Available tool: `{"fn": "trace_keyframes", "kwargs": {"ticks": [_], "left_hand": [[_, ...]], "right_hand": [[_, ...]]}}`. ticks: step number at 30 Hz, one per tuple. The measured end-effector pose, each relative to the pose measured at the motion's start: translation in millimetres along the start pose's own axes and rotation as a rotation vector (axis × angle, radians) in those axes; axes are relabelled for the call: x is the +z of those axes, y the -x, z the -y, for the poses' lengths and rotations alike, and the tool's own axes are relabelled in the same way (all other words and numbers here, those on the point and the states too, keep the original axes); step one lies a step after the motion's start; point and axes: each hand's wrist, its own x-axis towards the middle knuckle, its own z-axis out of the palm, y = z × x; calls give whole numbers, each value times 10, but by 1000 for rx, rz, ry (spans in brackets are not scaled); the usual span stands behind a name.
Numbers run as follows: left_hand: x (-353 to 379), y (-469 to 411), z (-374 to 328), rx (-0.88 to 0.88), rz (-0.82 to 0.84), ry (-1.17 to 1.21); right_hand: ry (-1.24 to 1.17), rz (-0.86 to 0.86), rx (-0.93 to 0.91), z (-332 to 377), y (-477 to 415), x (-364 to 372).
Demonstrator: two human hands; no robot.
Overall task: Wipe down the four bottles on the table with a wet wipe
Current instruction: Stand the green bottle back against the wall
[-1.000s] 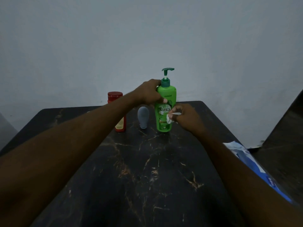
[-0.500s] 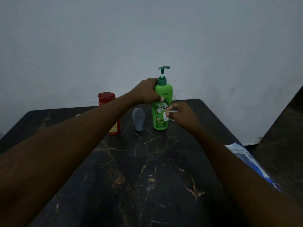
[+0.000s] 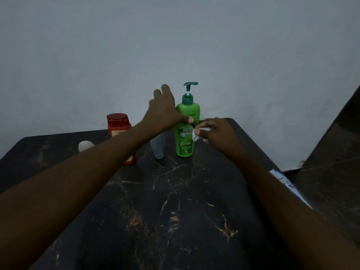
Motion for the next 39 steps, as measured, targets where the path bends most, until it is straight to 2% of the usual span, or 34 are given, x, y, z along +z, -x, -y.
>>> {"fn": "trace_keyframes", "kwargs": {"ticks": [2, 4, 8, 11, 14, 22, 31, 39], "left_hand": [[-49, 197, -48, 73, -179, -11], [-77, 390, -141, 171, -247, -2], [1, 594, -424, 362, -164, 128], [130, 491, -688, 378, -106, 166], [240, 320, -992, 338, 25, 237], [866, 29, -1990, 381, 368, 407], [2374, 302, -3114, 553, 754, 405], [3864, 1016, -3666, 673, 1157, 222]], "right_hand": [[-75, -39, 27, 51, 27, -99], [-142, -81, 49, 109, 58, -198], [-209, -113, 96, 244, 136, -451], [-255, -120, 138, 340, 232, -750], [-273, -183, 187, 400, 349, -1106], [-382, -426, 398, 209, 886, -2107], [-384, -694, 626, -559, 2081, -2907], [-336, -946, 914, -1580, 3342, -2905]]}}
